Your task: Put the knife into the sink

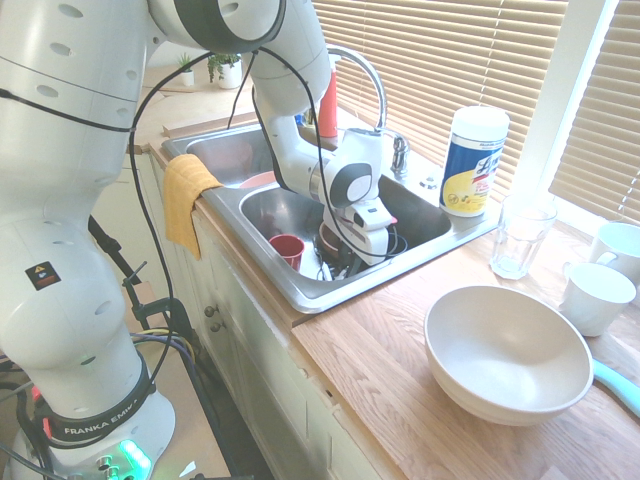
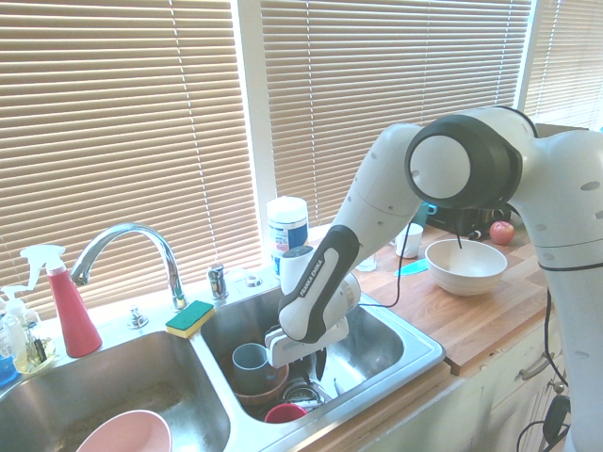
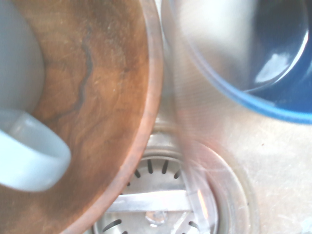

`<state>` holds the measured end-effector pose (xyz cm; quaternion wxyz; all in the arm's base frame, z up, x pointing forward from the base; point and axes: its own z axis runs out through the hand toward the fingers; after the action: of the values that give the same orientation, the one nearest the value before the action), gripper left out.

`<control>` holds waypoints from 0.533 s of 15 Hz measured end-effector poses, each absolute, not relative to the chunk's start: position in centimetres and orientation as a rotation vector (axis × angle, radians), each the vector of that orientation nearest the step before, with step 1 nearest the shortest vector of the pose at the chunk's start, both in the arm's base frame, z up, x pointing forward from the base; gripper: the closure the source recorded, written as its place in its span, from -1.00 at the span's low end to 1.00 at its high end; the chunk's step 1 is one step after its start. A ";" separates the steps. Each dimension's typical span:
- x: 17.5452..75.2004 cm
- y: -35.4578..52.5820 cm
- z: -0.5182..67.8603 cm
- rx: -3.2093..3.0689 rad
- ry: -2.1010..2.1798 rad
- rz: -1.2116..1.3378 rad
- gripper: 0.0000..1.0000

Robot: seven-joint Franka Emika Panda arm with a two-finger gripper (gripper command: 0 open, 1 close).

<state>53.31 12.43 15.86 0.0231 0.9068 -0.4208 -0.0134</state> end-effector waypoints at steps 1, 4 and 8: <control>53.4 12.3 16.0 2.807 -1.307 -0.036 -1.00; 53.9 11.8 19.2 2.825 -1.323 0.027 -1.00; 52.7 9.9 29.3 2.826 -1.316 0.069 -1.00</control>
<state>52.72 9.88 29.34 0.0119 0.9063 -0.4219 0.0222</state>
